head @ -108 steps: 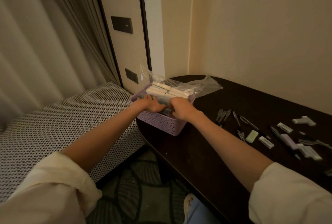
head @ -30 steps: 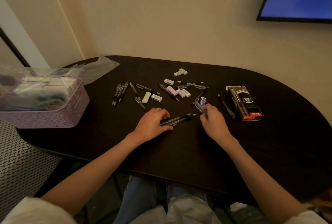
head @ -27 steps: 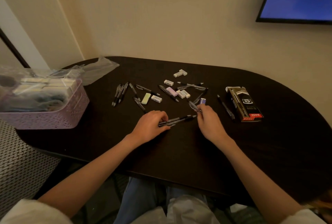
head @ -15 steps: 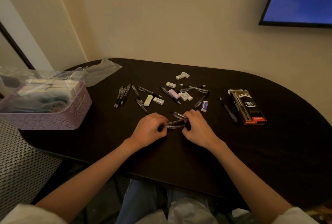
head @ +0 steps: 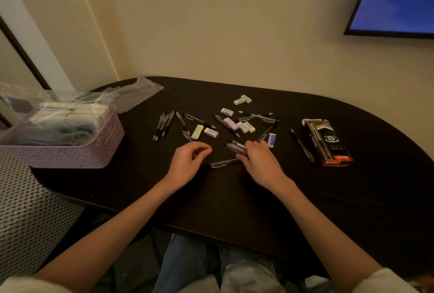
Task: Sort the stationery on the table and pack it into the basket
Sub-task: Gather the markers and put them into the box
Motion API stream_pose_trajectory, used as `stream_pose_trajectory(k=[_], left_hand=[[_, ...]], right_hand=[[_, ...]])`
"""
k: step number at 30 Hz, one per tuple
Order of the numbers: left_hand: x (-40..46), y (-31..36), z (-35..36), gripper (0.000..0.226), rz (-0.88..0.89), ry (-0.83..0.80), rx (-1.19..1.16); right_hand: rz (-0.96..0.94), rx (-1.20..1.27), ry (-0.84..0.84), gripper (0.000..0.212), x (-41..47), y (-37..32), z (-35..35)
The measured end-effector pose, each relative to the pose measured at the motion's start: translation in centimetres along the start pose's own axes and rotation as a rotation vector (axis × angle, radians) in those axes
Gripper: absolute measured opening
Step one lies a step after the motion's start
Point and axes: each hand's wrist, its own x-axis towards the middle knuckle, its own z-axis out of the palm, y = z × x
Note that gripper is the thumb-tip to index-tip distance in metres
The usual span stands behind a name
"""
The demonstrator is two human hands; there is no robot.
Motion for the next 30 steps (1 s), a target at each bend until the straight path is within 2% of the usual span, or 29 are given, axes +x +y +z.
stream_pose_trajectory(k=[3, 8, 11, 14, 17, 21, 24, 26, 28, 30], left_hand=[[0.0, -0.3, -0.2, 0.024, 0.002, -0.088, 0.152], [-0.1, -0.6, 0.3, 0.036, -0.029, -0.207, 0.264], [-0.1, -0.7, 0.8, 0.026, -0.012, -0.231, 0.328], [-0.1, -0.8, 1.2, 0.015, 0.006, -0.238, 0.338], [-0.2, -0.5, 1.3, 0.015, -0.022, -0.174, 0.168], [0.0, 0.9, 1.1, 0.012, -0.105, -0.111, -0.082], [0.2, 1.8, 0.7, 0.014, -0.14, -0.119, -0.224], [0.2, 1.9, 0.3, 0.013, -0.12, -0.087, -0.238], [0.7, 1.4, -0.1, 0.017, -0.12, 0.059, -0.165], [1.7, 0.3, -0.6, 0.024, -0.199, 0.219, -0.039]], right_hand=[[0.025, 0.015, -0.026, 0.022, 0.1, 0.0, -0.5], [0.002, 0.023, -0.097, 0.02, 0.0, 0.3, -1.1], [-0.013, -0.015, -0.109, 0.02, 0.0, 0.4, -1.2], [-0.032, 0.14, -0.143, 0.016, 0.0, 0.0, -1.3], [-0.08, 0.167, -0.158, 0.016, -0.3, -0.1, -1.0], [-0.137, 0.157, -0.167, 0.038, -0.4, 0.4, -0.1], [-0.108, 0.044, -0.102, 0.02, 0.0, 0.2, 0.4], [-0.058, 0.017, -0.076, 0.018, 0.3, -0.1, 0.3], [0.009, 0.061, -0.044, 0.021, 0.6, -0.2, -0.3], [0.058, 0.144, 0.006, 0.021, 0.9, -0.3, -1.1]])
